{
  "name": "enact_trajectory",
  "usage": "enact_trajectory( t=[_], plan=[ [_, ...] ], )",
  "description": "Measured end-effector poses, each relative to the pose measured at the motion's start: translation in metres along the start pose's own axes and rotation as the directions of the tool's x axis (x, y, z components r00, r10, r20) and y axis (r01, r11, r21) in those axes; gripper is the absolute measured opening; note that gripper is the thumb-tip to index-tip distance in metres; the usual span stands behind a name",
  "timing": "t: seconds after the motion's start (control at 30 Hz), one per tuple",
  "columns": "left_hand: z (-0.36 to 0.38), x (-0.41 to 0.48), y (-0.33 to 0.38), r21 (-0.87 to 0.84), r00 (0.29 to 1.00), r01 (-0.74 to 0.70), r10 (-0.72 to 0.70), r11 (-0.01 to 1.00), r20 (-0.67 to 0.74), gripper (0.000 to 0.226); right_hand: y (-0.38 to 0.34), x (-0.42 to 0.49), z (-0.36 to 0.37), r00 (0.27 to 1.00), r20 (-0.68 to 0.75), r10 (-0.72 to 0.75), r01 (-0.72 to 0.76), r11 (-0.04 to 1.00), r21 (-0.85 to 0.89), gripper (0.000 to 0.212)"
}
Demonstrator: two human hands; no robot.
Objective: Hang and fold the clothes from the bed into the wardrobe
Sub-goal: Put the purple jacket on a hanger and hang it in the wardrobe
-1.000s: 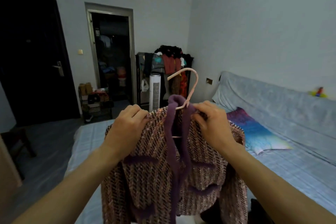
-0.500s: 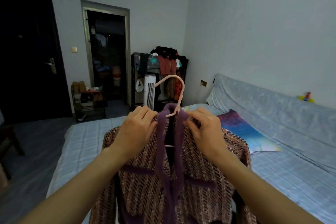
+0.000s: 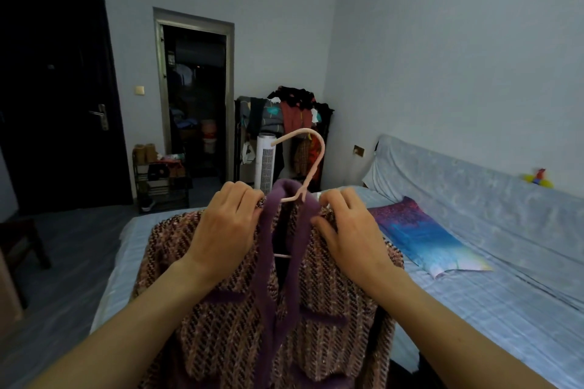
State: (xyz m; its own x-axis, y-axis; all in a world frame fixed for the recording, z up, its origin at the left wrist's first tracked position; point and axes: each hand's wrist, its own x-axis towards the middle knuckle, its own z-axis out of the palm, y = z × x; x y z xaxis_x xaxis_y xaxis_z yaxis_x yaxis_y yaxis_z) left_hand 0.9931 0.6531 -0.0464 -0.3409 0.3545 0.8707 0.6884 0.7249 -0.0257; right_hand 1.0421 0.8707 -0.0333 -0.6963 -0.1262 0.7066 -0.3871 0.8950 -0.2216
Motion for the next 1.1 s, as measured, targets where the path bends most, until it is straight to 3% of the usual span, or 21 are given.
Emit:
enact_trajectory(
  t=[0.2,0.57,0.83,1.1],
  plan=[
    [-0.022,-0.015,-0.004,0.027,0.998,0.054,-0.053,0.998,-0.031,0.014,-0.016,-0.008,-0.002,0.998,0.028,-0.056,0.056,0.998,-0.010,0.024],
    [-0.097,-0.012,0.028,0.206,0.997,0.070,-0.061,0.976,-0.046,0.016,-0.042,-0.003,-0.026,0.969,-0.152,-0.197,0.227,0.950,0.215,0.018],
    [-0.157,-0.006,0.088,0.378,0.991,0.129,-0.106,0.917,-0.082,0.017,-0.051,-0.008,-0.060,0.925,-0.234,-0.300,0.371,0.850,0.374,0.018],
    [-0.235,-0.055,0.153,0.528,0.956,0.288,-0.276,0.799,-0.104,0.014,-0.106,-0.041,-0.069,0.895,-0.234,-0.381,0.442,0.681,0.584,0.016]
  ],
)
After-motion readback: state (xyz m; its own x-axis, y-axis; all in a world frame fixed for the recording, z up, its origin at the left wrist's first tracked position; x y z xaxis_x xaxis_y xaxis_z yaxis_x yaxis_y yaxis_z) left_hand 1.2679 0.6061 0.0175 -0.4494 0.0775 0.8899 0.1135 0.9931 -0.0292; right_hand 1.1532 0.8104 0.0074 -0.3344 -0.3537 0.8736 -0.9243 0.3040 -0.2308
